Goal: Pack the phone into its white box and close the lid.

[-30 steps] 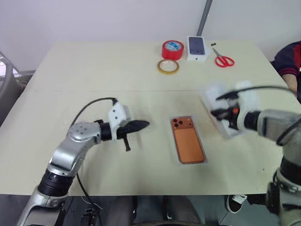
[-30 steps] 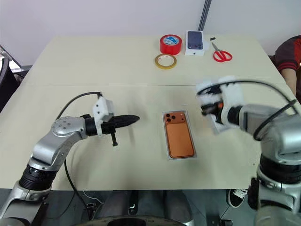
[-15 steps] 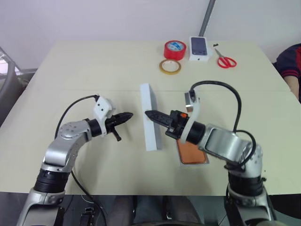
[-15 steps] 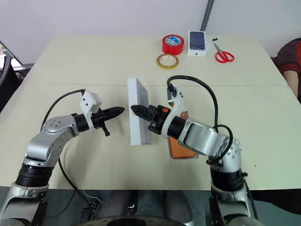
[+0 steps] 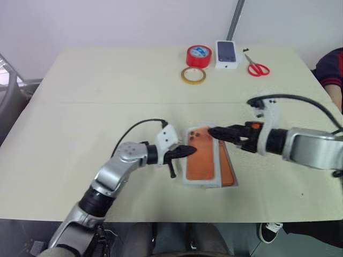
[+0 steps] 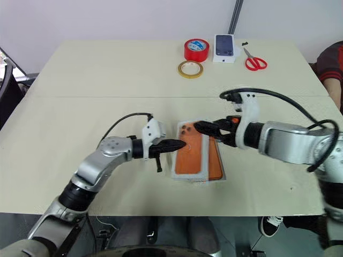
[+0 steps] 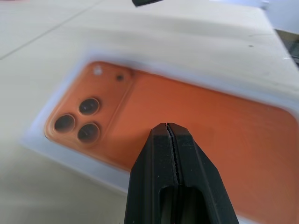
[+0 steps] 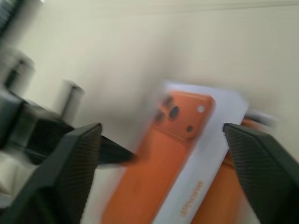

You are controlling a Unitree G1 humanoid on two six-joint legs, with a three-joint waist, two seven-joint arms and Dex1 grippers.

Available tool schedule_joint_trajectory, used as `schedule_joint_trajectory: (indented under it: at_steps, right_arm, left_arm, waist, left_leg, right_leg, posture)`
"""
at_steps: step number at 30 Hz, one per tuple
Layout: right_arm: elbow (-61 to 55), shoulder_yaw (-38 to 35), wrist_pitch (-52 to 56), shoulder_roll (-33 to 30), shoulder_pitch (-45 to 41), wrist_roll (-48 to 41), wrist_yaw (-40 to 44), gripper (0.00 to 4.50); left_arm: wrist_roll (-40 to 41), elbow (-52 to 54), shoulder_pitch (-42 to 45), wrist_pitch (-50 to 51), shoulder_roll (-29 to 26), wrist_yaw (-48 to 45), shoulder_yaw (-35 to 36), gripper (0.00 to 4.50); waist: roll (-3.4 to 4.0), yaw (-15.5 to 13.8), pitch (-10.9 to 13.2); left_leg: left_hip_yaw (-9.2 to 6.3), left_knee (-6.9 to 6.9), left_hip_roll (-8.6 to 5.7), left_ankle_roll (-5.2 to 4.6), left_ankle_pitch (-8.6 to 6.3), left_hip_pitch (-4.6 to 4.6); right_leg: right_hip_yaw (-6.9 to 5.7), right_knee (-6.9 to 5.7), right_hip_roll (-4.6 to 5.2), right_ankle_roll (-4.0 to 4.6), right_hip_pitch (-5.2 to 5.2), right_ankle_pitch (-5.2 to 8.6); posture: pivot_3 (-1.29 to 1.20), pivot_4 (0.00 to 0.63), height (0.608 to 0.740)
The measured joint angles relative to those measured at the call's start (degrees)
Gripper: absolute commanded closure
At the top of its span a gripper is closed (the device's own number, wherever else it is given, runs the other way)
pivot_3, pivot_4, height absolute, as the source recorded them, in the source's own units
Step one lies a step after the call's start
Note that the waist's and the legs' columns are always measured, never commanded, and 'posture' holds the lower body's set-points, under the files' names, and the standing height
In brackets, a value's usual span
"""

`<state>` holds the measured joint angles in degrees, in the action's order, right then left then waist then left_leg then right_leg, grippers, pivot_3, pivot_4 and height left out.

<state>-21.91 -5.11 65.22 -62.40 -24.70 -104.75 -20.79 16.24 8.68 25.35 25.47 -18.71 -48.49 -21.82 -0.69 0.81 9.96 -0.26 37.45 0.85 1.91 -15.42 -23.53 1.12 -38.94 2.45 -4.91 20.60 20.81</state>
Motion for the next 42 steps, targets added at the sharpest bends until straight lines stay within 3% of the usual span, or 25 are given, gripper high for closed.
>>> schedule_joint_trajectory:
  at_steps: [5,10,14,21,31,42]
  right_arm:
    - [-7.0,5.7,3.0,-7.5,1.5,22.1,13.4,4.05]
    - [-13.0,10.0,0.8,-9.1,2.0,37.7,23.5,4.05]
    - [-13.1,12.5,0.1,-6.1,1.8,46.0,27.7,4.05]
    - [-13.2,16.6,-0.3,-1.4,0.6,56.6,33.8,4.05]
    - [-13.9,15.2,0.7,-0.2,1.8,63.9,39.6,4.05]
    - [-18.4,9.7,2.0,-1.8,9.3,66.4,44.2,4.05]
  left_arm:
    - [0.8,0.0,0.7,0.9,0.9,0.4,1.8,4.50]
    - [1.4,0.0,1.0,4.4,-3.4,2.7,8.1,4.50]
    - [-1.7,-1.1,0.9,4.1,-7.7,2.2,7.6,4.50]
    - [-4.6,-4.5,2.0,3.4,-4.1,-0.1,0.9,4.50]
    - [-4.8,-3.6,3.2,3.4,-2.3,-3.9,0.0,4.50]
    - [-4.8,-0.3,3.6,6.4,-2.4,-6.6,-2.0,4.50]
  waist:
    - [0.07,0.0,0.0]
    - [0.08,-0.1,0.0]
    - [0.08,-0.2,0.0]
    - [0.04,-0.3,0.0]
    - [0.05,-0.3,0.0]
    - [0.05,-0.2,0.0]
  left_leg:
    - [-0.02,0.01,0.03,0.00,0.00,0.02]
    - [-0.02,0.02,0.02,0.00,0.00,0.02]
    - [-0.02,0.02,-0.02,0.01,0.01,0.02]
    - [-0.03,0.10,-0.06,0.01,0.00,-0.03]
    - [-0.03,0.13,-0.05,0.01,0.00,-0.03]
    - [-0.05,0.17,-0.05,0.00,0.00,-0.02]
  right_leg:
    - [0.02,-0.02,-0.02,0.00,0.03,0.00]
    - [0.02,-0.02,-0.01,0.00,0.04,0.00]
    - [0.01,-0.02,0.03,0.00,0.02,0.00]
    - [-0.01,-0.03,0.08,0.00,0.02,0.00]
    - [-0.01,-0.06,0.07,0.00,0.02,0.00]
    - [-0.02,-0.06,0.05,0.00,-0.02,0.00]
  posture:
    - [0.00,0.150,0.740]
    - [0.00,0.150,0.740]
    - [0.00,0.150,0.740]
    - [0.00,0.150,0.740]
    - [0.00,0.150,0.740]
    - [0.00,0.150,0.740]
